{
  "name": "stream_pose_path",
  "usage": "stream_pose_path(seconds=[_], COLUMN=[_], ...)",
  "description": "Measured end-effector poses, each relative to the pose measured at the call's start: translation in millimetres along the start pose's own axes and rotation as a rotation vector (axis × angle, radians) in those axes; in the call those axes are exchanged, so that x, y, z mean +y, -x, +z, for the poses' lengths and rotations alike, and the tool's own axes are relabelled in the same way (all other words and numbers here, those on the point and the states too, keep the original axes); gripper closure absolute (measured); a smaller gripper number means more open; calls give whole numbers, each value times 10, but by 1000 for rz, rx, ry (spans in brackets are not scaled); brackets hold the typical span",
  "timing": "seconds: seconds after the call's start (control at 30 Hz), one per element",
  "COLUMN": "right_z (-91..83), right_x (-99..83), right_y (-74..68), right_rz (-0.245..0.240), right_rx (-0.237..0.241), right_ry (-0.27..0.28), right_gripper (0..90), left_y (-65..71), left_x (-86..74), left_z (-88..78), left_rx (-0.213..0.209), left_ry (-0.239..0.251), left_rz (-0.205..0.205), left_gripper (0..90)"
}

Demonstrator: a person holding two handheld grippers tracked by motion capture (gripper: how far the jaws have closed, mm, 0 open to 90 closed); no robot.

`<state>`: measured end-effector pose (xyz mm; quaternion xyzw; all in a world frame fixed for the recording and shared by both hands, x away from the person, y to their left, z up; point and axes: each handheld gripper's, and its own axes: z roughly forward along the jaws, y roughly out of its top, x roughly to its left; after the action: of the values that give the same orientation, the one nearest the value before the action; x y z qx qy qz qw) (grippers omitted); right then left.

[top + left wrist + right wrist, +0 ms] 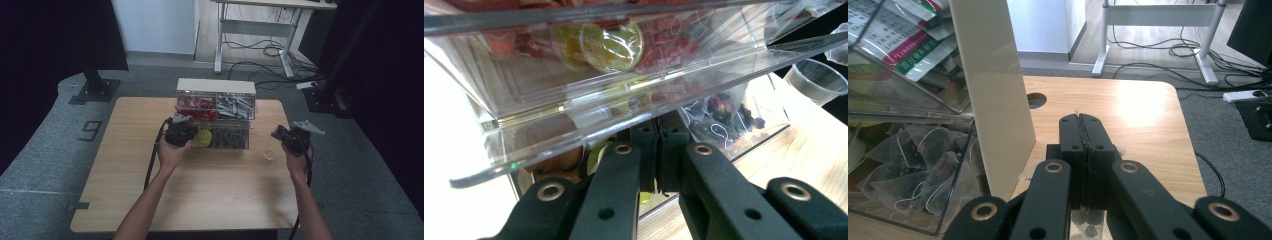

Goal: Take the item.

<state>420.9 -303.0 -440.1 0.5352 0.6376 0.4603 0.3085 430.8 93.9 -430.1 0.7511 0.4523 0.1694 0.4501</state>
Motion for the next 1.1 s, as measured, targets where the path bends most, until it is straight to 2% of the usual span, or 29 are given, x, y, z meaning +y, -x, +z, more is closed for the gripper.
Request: stream_pose_path(seconds=[0.17, 0.27, 0.47, 0.73, 1.1], right_z=[27, 56, 48, -18, -95], right_x=[-18, -34, -35, -82, -166], right_y=[16, 5, -24, -41, -86], right_rz=[4, -15, -30, -22, -22], right_rx=[-7, -15, -17, -8, 32], right_ry=[-8, -15, -7, 10, 14], right_gripper=[880, 774, 724, 670, 649], left_y=[-3, -1, -6, -8, -22], left_x=[-7, -11, -17, -14, -13], left_z=[-2, 3, 8, 2, -11], left_rx=[-2, -4, -5, -4, -2], left_ry=[2, 3, 3, 5, 7], left_rz=[-1, -5, -7, -10, -13], left_gripper=[882, 882, 883, 883, 883])
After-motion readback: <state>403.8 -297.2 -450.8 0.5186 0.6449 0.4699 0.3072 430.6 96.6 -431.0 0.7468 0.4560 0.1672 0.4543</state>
